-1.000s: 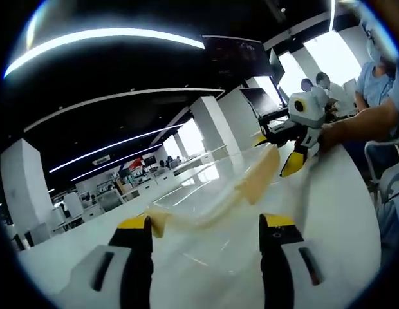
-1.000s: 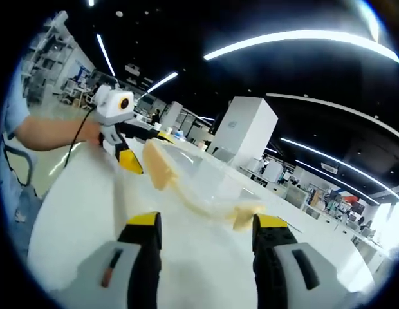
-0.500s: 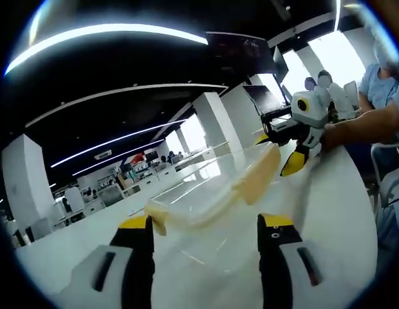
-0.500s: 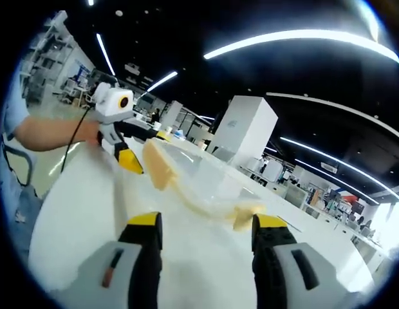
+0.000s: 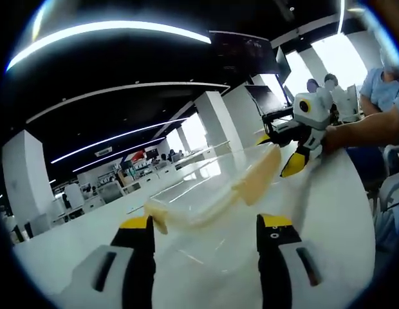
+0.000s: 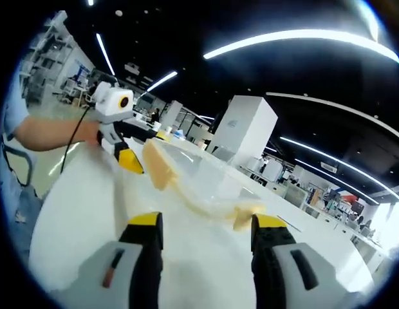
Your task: Snap each plastic latch of the storage box into its locked position after aligning the lid with the box until every specified latch is closed and the lid sits flush.
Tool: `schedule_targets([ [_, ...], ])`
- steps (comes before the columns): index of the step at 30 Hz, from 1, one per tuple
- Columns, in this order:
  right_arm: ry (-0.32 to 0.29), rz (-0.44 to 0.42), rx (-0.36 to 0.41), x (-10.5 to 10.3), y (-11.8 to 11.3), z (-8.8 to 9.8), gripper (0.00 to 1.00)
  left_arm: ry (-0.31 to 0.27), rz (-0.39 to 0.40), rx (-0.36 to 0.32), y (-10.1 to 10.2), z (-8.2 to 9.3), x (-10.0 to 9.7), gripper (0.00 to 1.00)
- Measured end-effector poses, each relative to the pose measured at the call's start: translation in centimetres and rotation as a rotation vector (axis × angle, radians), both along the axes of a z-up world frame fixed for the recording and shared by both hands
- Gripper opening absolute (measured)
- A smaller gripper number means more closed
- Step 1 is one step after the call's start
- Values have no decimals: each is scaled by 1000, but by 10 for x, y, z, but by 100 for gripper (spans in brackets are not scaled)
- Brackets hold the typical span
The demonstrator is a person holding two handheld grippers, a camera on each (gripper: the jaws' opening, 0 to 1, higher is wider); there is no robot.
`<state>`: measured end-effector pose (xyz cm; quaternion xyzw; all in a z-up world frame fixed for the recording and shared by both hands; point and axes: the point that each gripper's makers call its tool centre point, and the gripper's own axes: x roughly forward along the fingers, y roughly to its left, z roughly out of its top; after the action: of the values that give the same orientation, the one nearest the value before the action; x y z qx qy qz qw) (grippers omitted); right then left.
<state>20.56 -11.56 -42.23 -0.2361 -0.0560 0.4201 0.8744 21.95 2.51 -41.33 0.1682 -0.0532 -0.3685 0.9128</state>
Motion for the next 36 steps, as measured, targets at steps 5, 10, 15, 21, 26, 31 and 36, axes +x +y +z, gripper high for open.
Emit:
schedule_targets([
  [5, -1, -2, -1, 1, 0, 0, 53, -2, -1, 0, 0, 0, 0, 63],
  [10, -1, -6, -4, 4, -1, 1, 52, -6, -3, 1, 0, -1, 0, 63],
  [15, 2, -8, -2, 6, -2, 1, 51, -9, -3, 3, 0, -1, 0, 63],
  [21, 4, -7, 0, 7, -2, 0, 51, -16, -5, 8, 1, -2, 1, 63],
  [26, 9, -8, 2, 7, -1, -1, 51, -18, -5, 13, 0, -2, -1, 63],
  [31, 9, -8, 2, 3, -1, -1, 51, -19, -6, 13, 0, -2, 0, 64],
  [36, 9, -6, 5, 3, -1, -1, 51, -20, -7, 15, 0, -3, 0, 64],
])
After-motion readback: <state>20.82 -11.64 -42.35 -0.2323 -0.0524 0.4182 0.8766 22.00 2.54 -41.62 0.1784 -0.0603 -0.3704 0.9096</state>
